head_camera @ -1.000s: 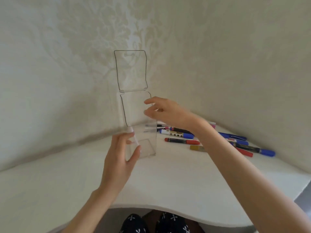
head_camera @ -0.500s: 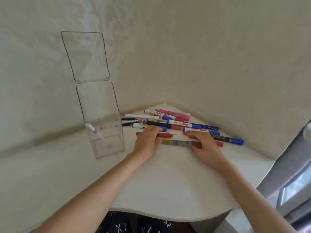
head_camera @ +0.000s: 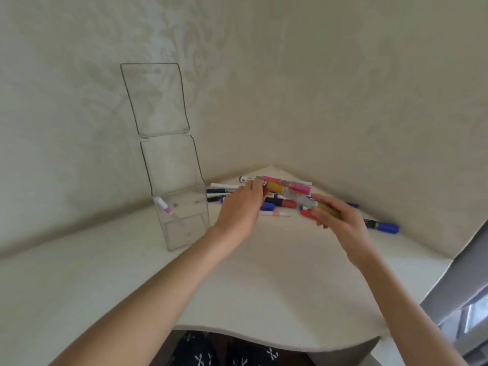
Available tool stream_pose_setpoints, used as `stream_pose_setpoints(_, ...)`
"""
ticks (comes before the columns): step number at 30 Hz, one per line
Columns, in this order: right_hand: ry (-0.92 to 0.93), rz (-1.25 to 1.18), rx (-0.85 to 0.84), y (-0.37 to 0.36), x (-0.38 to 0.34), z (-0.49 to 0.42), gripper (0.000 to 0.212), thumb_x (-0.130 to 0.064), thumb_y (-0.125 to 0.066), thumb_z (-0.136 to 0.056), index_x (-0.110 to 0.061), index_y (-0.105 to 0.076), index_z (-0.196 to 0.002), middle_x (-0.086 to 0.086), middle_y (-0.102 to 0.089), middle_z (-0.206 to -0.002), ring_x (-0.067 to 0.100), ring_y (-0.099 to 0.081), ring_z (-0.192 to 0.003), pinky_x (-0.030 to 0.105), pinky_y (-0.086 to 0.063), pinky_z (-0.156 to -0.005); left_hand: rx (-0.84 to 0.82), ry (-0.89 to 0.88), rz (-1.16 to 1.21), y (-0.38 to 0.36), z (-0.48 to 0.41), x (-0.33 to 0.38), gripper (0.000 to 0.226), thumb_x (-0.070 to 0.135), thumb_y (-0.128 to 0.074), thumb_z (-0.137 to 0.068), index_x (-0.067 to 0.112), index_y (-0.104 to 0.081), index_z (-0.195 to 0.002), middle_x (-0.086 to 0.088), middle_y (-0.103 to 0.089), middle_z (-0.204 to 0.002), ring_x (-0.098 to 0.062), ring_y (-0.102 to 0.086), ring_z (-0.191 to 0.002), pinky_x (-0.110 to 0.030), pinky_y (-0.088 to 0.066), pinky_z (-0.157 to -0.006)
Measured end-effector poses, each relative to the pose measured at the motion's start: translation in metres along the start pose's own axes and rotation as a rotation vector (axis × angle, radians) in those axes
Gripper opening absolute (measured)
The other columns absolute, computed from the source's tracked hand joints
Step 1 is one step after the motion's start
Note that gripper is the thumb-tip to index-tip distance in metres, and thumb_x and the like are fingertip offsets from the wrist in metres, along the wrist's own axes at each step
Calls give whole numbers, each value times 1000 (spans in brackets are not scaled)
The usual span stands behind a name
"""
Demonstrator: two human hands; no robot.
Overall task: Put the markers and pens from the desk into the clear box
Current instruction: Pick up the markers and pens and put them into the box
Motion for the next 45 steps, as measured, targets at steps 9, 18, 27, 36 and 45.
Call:
stream_pose_setpoints(9,86,-369,-32,-67,-76,-25,9,-11,-59,-86,-6,-57,-93,7,-56,-66,17,-45,-58,28,-38,-56,558,154,458,165,39,-82,43,8,-59,-86,11,-38,-124,-1,-57,-96,-6,-61,-69,-4,-45,-65)
stream_pose_setpoints(18,203,-148,-22,-131,-118,-36,23,-27,-63,-85,-12,-47,-92,8,-60,-66,16,-52,-58,26,-44,-53,375,257,289,137,62,-114,41,15,-63,-84,18,-46,-121,5,-60,-90,-17,-66,-75,-27,-48,-70)
stream_pose_setpoints(27,553,544,-115,-191,-138,-35,28,-32,-57,-88,-14,-54,-109,5,-61,-88,23,-54,-87,41,-50,-70,345,218,-103,107,85,-117,6,20,-65,-82,15,-68,-80,-2,-65,-86,-25,-64,-80,-35,-35,-71)
stream_pose_setpoints(36,648,616,-202,-212,-130,-22,25,-32,-59,-86,-10,-57,-96,8,-66,-88,24,-51,-84,41,-48,-73,480,195,-33,105,116,-102,20,10,-66,-78,7,-63,-97,-10,-60,-96,-28,-58,-86,-37,-45,-73)
stream_pose_setpoints(45,398,724,-85,-110,-33,-14,23,-23,-48,-91,-12,-60,-108,7,-59,-111,24,-45,-103,33,-38,-91,2,48,316,19,92,-42,14,18,-58,-86,15,-60,-100,3,-59,-104,-10,-64,-81,-28,-55,-71)
Point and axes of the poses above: each hand's wrist, its own z-axis away from the middle knuckle, its own y-axis out of the back of the hand, x = y × z, the point moved 7 cm from there along -z, towards the middle knuckle
